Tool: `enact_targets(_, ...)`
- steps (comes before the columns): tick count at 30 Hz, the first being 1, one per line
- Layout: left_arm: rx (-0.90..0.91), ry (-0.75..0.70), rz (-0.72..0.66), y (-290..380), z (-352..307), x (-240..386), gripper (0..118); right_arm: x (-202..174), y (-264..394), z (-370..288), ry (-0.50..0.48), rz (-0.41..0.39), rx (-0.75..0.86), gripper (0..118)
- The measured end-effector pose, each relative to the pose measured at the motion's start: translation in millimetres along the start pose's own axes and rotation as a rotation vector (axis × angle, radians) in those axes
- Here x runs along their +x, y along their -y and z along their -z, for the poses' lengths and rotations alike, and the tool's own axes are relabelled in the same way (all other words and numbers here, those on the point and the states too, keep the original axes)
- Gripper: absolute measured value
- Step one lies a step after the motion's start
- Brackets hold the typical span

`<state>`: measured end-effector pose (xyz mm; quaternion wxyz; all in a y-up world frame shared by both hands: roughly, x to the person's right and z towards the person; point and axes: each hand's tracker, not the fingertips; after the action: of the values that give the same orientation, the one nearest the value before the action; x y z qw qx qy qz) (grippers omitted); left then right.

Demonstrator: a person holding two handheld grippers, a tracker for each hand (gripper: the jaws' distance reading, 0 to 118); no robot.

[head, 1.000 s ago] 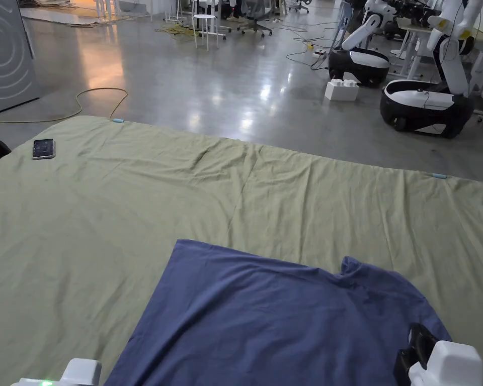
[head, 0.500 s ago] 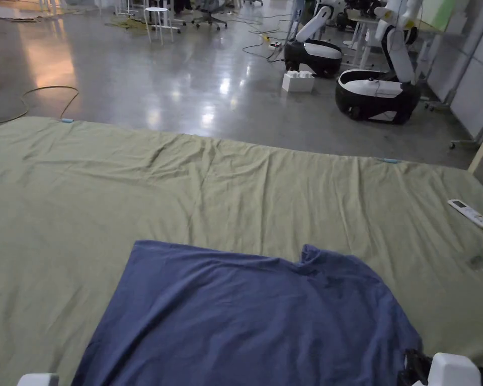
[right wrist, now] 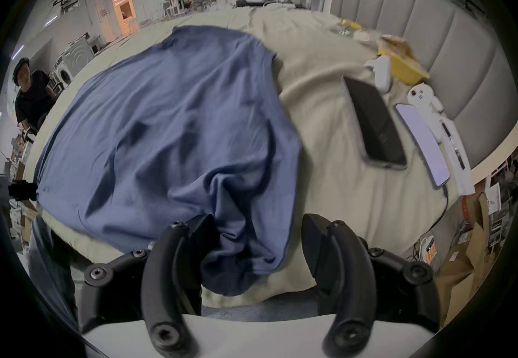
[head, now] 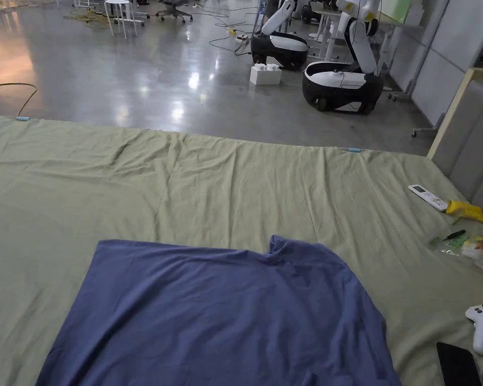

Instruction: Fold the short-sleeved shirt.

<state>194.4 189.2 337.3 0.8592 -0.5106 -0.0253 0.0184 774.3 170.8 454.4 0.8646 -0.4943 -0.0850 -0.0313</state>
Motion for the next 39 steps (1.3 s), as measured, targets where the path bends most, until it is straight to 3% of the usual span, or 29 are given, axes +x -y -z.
enact_targets(3,0.002,0.001,-0.003,0.8,1.9,-1.3,9,0.6,0.0,-0.1,0.009,-0.013,0.027,53)
enact_targets(6,0.009,0.006,-0.005,1.2,2.8,-1.0,9,0.3,-4.5,-1.7,0.028,-0.030,0.020,11)
enact_targets(8,0.009,0.007,-0.004,0.6,2.3,-0.8,9,0.7,-6.2,-3.4,0.042,-0.075,0.008,7)
enact_targets(10,0.014,0.010,-0.004,1.4,0.6,-1.0,9,-2.1,-9.7,-10.8,0.076,-0.082,-0.001,6)
enact_targets(13,0.024,0.013,0.001,2.3,-2.4,-0.8,9,-13.0,-14.1,-15.8,0.146,-0.198,-0.024,6)
enact_targets(14,0.027,0.014,0.001,3.0,-2.5,-0.8,9,-12.8,-12.1,-12.4,0.151,-0.199,-0.020,6)
enact_targets(16,0.043,-0.004,0.010,2.9,-3.8,-2.3,9,-11.2,-12.8,-13.0,0.138,-0.183,-0.010,6)
enact_targets(19,0.090,-0.001,0.004,2.1,-12.6,-1.7,9,-4.4,-14.6,-23.9,0.098,-0.097,0.039,5)
enact_targets(24,0.205,0.018,-0.002,-19.0,-30.6,-0.1,9,-3.1,-39.0,-56.1,0.082,-0.046,0.157,5)
enact_targets(31,0.277,0.007,0.041,-84.7,-28.8,14.3,9,-14.1,-118.5,-58.3,0.108,-0.097,0.238,5)
enact_targets(39,0.201,-0.024,0.053,-155.0,28.6,27.2,9,-17.3,-199.0,11.3,0.105,-0.077,0.172,5)
